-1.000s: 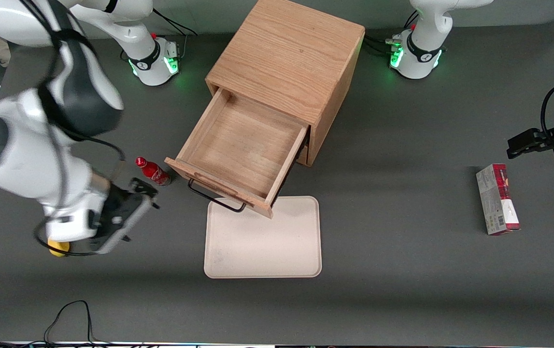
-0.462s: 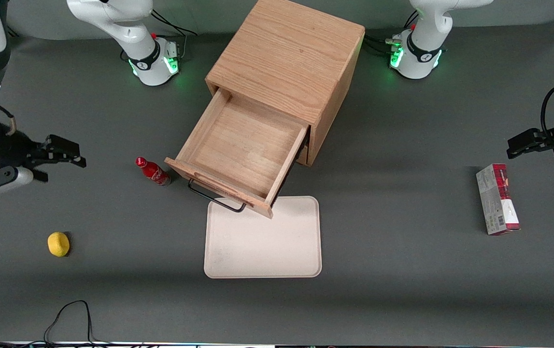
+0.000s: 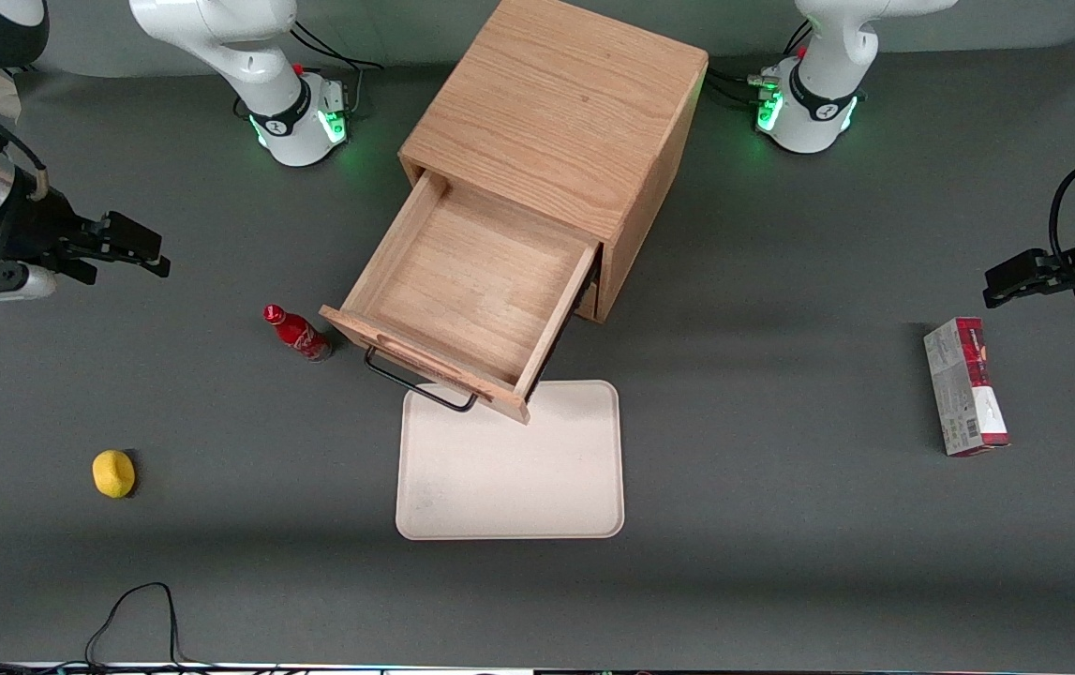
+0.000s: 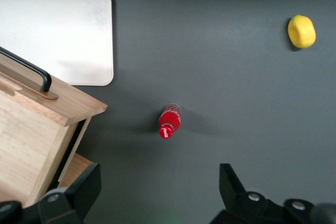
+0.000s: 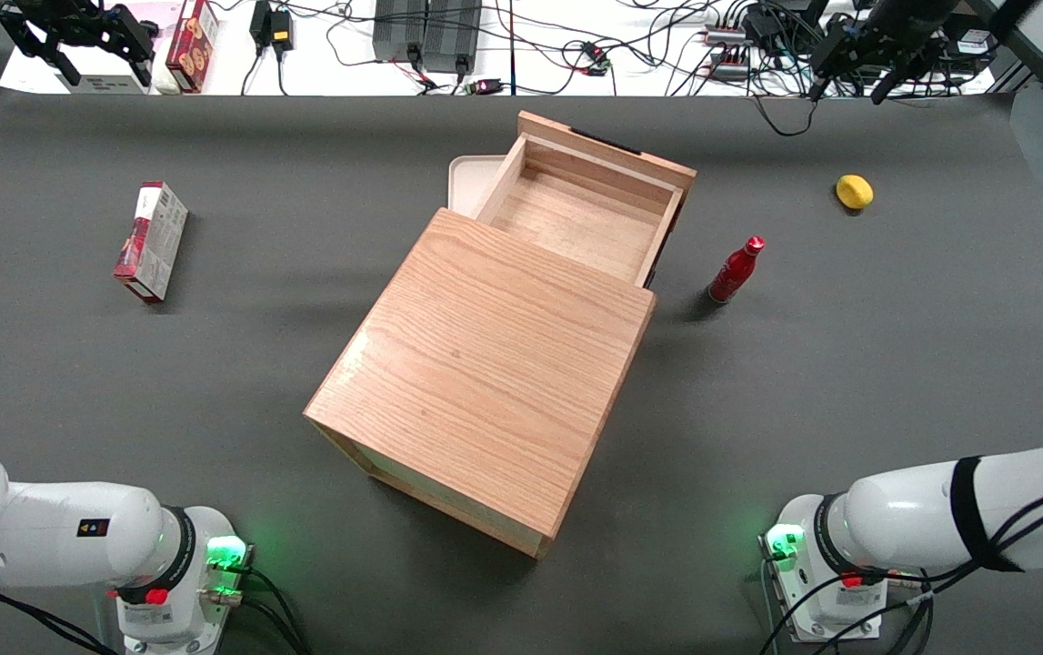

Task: Open upper drawer

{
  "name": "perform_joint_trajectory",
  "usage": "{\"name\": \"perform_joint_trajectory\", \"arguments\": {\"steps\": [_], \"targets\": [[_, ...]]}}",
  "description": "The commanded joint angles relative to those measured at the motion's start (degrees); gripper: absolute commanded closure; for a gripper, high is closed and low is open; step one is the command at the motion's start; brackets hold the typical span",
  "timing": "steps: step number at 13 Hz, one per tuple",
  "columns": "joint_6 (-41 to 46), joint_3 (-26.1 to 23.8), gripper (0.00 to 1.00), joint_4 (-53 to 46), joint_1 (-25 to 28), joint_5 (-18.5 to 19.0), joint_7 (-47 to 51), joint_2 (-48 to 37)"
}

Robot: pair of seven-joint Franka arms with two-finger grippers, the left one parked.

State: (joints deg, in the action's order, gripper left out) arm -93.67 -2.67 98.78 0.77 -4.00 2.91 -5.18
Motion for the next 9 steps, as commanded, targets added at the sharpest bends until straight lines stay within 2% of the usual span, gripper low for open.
{"name": "perform_joint_trajectory", "arguments": {"steps": [1,9], "targets": [[-2.75,-0.14,0.00,5.63,0.55,3.54,1.31,-4.49],[-2.31,0.30,0.00,4.75,0.37,3.65,3.16,-2.64]]}}
